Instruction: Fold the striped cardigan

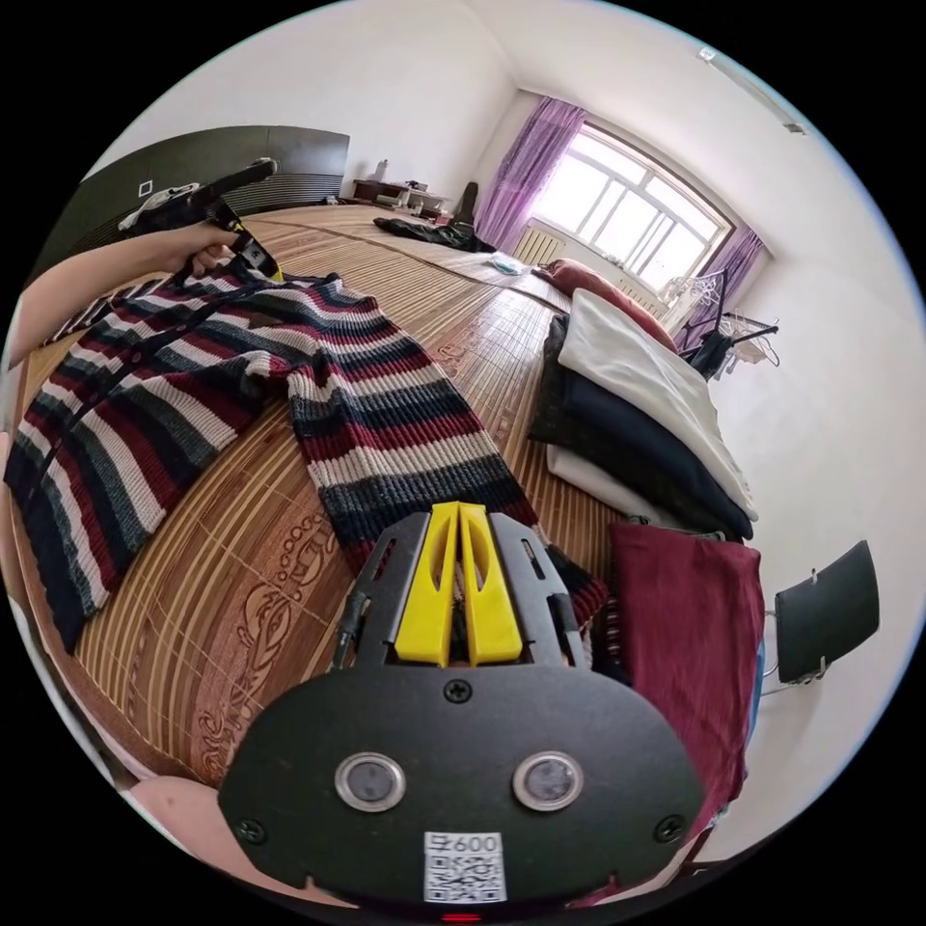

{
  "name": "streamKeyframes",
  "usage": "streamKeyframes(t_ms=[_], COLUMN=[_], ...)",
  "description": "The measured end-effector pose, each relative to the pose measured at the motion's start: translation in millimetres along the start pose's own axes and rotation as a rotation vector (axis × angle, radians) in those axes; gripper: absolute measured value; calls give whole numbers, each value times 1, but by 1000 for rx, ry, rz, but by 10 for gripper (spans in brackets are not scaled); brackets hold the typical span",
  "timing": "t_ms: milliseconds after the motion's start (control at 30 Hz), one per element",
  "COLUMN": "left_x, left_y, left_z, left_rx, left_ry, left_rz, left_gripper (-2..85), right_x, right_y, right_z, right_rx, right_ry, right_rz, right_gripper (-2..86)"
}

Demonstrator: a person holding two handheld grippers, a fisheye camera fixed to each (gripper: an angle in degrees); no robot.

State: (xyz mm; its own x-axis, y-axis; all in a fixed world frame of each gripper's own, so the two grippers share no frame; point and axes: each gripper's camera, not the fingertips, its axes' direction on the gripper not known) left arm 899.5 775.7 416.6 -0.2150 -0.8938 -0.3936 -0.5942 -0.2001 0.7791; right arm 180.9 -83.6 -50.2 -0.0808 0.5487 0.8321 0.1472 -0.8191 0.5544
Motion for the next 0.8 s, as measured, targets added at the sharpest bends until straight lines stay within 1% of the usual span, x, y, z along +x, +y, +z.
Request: streamKeyframes(t_ms=[100, 200, 267, 400, 467, 500, 567, 633, 800], left_x=[7, 9, 14, 21, 28, 35, 46, 48, 36], left_y=[3, 6, 8, 11, 13, 15, 20, 24, 28], left_z=[11, 5, 7, 7, 4, 4, 3, 1, -14], left_rx=[-36, 3, -1, 22, 37, 43, 62, 74, 103], left_ry=[-56, -53, -80, -67, -145, -213, -271, -258, -226], left_rz=[30, 11, 38, 67, 74, 98, 145, 146, 72], left_gripper=[79, 76, 72, 41, 32, 29, 25, 24, 26], right_x=[0, 0, 3, 3, 3, 3, 3, 3, 3], right_y=[0, 0, 0, 1, 1, 1, 1, 2, 2], right_z=[0, 0, 1, 1, 0, 0, 0, 0, -1], right_rx=[-2, -3, -6, -5, -4, -4, -3, -3, -3], right_ry=[1, 3, -8, -5, -1, -1, -2, -1, 0], right_rz=[-2, -2, 8, 6, 3, 4, 4, 4, 3], right_gripper=[-9, -9, -9, -9, -9, -9, -9, -9, -9])
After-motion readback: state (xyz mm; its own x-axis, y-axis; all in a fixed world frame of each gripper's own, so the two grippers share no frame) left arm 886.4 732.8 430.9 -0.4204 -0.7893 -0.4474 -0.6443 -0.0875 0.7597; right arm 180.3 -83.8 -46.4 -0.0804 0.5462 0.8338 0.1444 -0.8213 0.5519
